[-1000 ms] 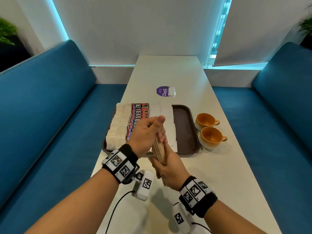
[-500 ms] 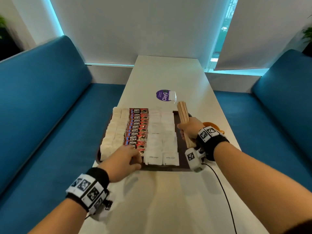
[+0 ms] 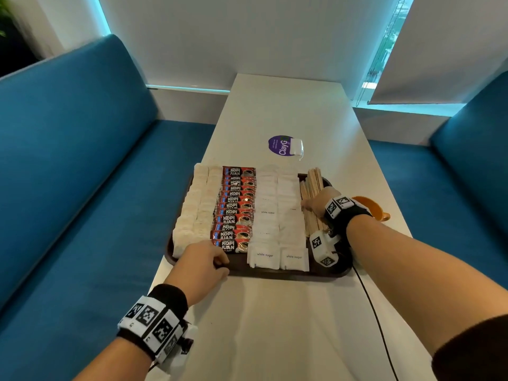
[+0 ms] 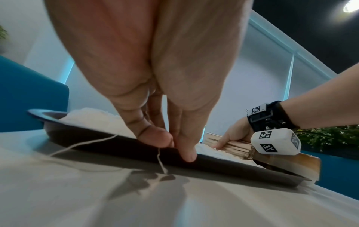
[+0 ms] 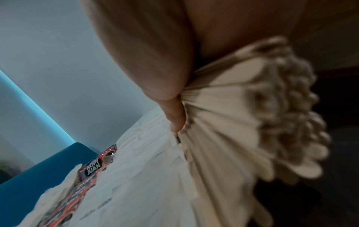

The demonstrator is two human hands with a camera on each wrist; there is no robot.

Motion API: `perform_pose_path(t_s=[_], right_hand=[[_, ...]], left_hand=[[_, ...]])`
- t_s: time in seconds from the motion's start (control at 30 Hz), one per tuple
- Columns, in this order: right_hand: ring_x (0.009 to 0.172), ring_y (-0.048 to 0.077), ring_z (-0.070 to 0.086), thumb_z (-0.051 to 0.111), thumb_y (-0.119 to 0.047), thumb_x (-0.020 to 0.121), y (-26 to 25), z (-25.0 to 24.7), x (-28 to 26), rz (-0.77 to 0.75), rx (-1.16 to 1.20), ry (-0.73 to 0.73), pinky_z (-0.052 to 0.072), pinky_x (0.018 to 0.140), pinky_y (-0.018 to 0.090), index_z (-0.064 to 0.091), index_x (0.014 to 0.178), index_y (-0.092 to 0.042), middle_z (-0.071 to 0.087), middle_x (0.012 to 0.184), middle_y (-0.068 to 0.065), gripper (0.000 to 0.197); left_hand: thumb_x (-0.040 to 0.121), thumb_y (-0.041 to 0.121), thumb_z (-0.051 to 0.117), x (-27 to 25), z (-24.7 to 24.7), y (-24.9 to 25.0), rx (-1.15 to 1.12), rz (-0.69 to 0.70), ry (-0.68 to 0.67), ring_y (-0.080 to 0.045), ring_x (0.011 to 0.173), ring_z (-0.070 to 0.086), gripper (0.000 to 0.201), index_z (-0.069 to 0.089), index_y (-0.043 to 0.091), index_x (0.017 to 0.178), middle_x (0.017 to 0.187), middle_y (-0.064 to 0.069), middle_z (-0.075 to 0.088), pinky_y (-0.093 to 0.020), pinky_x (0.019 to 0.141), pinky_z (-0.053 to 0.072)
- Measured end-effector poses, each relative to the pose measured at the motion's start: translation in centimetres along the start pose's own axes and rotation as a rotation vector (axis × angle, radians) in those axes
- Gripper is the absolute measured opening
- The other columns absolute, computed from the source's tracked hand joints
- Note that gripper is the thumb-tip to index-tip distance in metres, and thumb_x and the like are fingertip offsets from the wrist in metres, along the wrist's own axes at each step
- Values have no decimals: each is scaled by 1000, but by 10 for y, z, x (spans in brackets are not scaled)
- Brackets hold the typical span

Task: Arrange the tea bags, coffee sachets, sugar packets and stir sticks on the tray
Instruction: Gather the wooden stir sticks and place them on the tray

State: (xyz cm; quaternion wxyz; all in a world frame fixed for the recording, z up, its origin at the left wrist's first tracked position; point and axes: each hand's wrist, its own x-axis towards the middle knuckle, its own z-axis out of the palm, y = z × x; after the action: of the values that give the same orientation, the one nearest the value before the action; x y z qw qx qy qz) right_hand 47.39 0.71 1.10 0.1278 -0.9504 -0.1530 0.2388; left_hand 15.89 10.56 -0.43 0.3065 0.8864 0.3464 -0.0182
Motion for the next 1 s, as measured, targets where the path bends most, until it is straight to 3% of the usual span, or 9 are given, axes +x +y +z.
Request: perform_pose_path(t_s=[0.07, 0.13, 0.3, 0.37, 0.57, 0.67, 0.83, 1.0], right_hand=[[85, 24, 64, 68, -52, 92, -1, 0, -1, -6, -57, 16, 50, 65, 31, 58, 109, -5, 67, 102, 11, 51], [76, 21, 60, 71, -52, 90, -1, 0, 0, 2, -82, 43, 45, 57, 28, 59, 104, -5, 64, 93, 9, 50], [58, 14, 51, 74, -40, 91, 3, -3, -1, 0, -62, 122, 36, 47, 25, 50, 76, -9, 55, 71, 3, 42], [58, 13, 50, 74, -37, 91, 4, -6, -4, -17, -84, 135, 36, 47, 25, 50, 74, -10, 54, 70, 2, 40], [66, 17, 57, 57, -17, 99, 5, -9, -10, -84, -199, 110, 54, 62, 26, 59, 89, -6, 55, 77, 5, 14], [61, 16, 53, 56, -14, 96, 2, -10, -14, -87, -177, 143, 42, 51, 24, 54, 79, -9, 55, 76, 6, 18], [60, 16, 53, 60, -16, 92, -3, -13, -14, -129, -229, 190, 46, 59, 27, 52, 74, -12, 55, 74, 4, 20], [64, 16, 53, 58, -12, 94, 4, -5, 1, -151, -234, 156, 38, 51, 24, 64, 98, -10, 57, 81, 3, 7]], left_hand=[[87, 28, 78, 0, -1, 0, -20, -12, -2, 0, 85, 57, 17, 74, 27, 104, 99, 13, 62, -14, 73, 44], [87, 27, 79, -1, -2, 0, -38, -23, -3, 0, 83, 57, 17, 74, 27, 103, 96, 12, 63, -12, 69, 41], [88, 26, 78, -1, -1, 1, -41, -23, 0, 1, 82, 56, 17, 74, 26, 105, 96, 12, 63, -9, 65, 37], [88, 26, 78, -2, -1, 1, -39, -24, 1, 1, 82, 56, 18, 74, 26, 105, 96, 12, 64, -9, 65, 38], [86, 26, 80, -2, -1, 0, -50, -33, 6, 0, 83, 57, 17, 74, 26, 102, 96, 12, 63, -10, 65, 38], [86, 26, 80, -1, -1, 1, -43, -31, 9, 1, 82, 56, 17, 74, 27, 102, 96, 13, 62, -9, 64, 37], [86, 27, 80, -2, -1, 1, -29, -16, 11, 0, 85, 57, 16, 75, 27, 101, 98, 14, 62, -9, 67, 39], [86, 27, 80, -1, -1, 1, -21, -7, 13, 0, 86, 58, 15, 76, 26, 101, 98, 15, 61, -9, 67, 39]])
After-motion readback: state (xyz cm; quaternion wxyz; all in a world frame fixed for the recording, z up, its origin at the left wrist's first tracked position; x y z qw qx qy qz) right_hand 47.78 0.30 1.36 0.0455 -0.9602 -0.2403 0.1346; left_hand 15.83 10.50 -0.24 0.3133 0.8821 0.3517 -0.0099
